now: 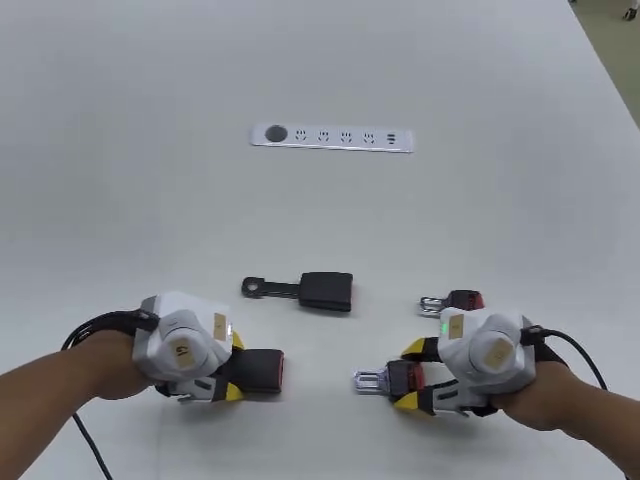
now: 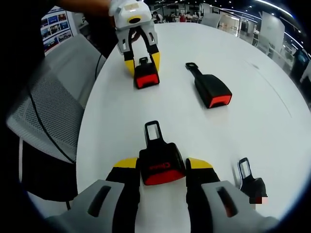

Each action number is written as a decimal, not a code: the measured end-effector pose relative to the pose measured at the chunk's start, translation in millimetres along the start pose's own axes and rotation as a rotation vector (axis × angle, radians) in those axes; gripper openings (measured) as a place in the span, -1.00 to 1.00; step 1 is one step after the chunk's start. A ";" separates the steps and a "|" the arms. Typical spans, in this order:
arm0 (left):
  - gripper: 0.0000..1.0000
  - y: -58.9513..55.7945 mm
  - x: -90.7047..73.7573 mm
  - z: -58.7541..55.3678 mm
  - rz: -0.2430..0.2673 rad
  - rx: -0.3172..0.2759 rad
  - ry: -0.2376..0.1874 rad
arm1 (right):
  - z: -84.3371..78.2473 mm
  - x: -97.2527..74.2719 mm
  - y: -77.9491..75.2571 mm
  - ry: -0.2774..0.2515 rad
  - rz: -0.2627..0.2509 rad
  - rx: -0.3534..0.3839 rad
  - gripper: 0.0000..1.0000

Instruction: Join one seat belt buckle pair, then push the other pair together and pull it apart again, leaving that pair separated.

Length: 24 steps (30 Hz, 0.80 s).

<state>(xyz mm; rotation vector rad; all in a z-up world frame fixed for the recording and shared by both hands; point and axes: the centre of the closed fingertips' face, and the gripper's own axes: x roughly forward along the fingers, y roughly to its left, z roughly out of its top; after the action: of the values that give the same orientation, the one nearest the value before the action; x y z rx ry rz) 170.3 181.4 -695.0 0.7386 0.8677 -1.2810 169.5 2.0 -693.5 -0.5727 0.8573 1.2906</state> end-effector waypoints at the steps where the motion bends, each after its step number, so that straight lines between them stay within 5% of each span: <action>1: -0.32 -0.2 0.1 0.1 0.000 0.003 0.003 | 1.5 1.1 0.2 0.000 -0.001 0.001 -0.30; 24: -0.32 -1.2 -0.1 1.1 -0.002 -0.010 0.013 | 53.8 45.1 13.1 -0.089 0.006 -0.004 -0.30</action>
<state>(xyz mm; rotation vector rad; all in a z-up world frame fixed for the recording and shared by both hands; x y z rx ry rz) 169.3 180.3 -694.4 0.7389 0.8854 -1.2738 171.0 73.2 -697.7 -0.5123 0.7832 1.3134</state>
